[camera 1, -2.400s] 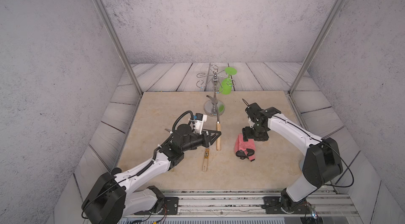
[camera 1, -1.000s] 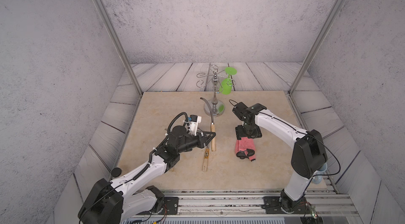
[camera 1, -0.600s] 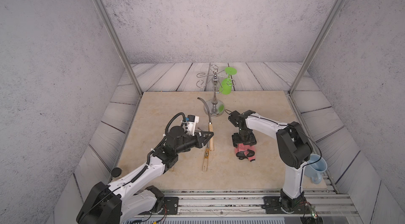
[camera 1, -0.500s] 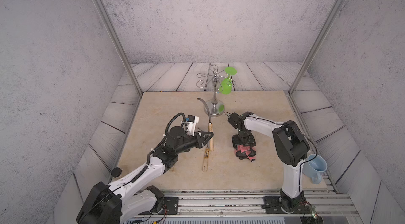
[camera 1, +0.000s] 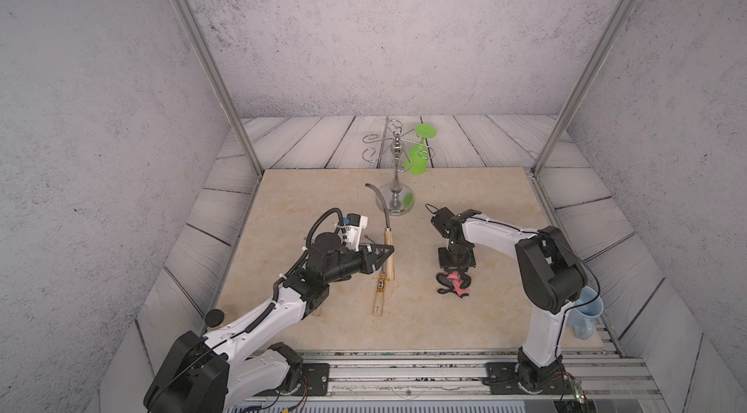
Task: Wipe small sickles with rags
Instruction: Pick up the rag from the center of the board, then wipe the small sickle.
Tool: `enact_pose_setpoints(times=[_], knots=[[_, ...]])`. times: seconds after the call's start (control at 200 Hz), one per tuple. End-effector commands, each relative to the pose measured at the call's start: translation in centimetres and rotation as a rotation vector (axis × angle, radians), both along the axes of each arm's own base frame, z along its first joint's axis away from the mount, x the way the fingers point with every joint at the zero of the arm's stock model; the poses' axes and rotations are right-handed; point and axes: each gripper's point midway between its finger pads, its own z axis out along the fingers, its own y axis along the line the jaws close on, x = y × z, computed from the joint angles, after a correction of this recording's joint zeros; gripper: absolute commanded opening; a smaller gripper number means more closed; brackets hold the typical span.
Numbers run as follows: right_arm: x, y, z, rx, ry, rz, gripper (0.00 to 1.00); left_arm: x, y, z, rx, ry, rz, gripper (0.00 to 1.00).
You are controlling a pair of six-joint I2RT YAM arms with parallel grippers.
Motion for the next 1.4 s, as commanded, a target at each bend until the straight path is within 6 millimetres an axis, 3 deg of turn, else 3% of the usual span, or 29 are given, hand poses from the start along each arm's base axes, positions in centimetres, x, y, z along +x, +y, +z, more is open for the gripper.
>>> enact_pose_setpoints(times=[0.0,0.23,0.505,0.926,1.211,1.396], knots=[[-0.4,3.1,0.1,0.230,-0.023,0.044,0.18,-0.1,-0.8,1.6,-0.067,-0.030,-0.054,0.00],[-0.2,5.9,8.2,0.669,-0.185,0.136,0.15,0.0,-3.0,2.9,-0.181,-0.009,-0.160,0.00],[0.7,7.7,15.8,0.961,-0.305,0.215,0.13,-0.5,-5.1,3.6,-0.206,-0.017,-0.205,0.00],[2.6,9.9,22.7,1.210,-0.400,0.206,0.11,-0.8,-6.6,4.7,-0.196,-0.048,-0.237,0.00],[1.7,10.4,25.7,1.321,-0.416,0.222,0.11,-0.4,-7.7,5.0,-0.218,-0.049,-0.260,0.00],[-0.2,11.1,26.4,1.355,-0.404,0.271,0.11,-0.4,-8.1,5.3,-0.228,-0.051,-0.264,0.00]])
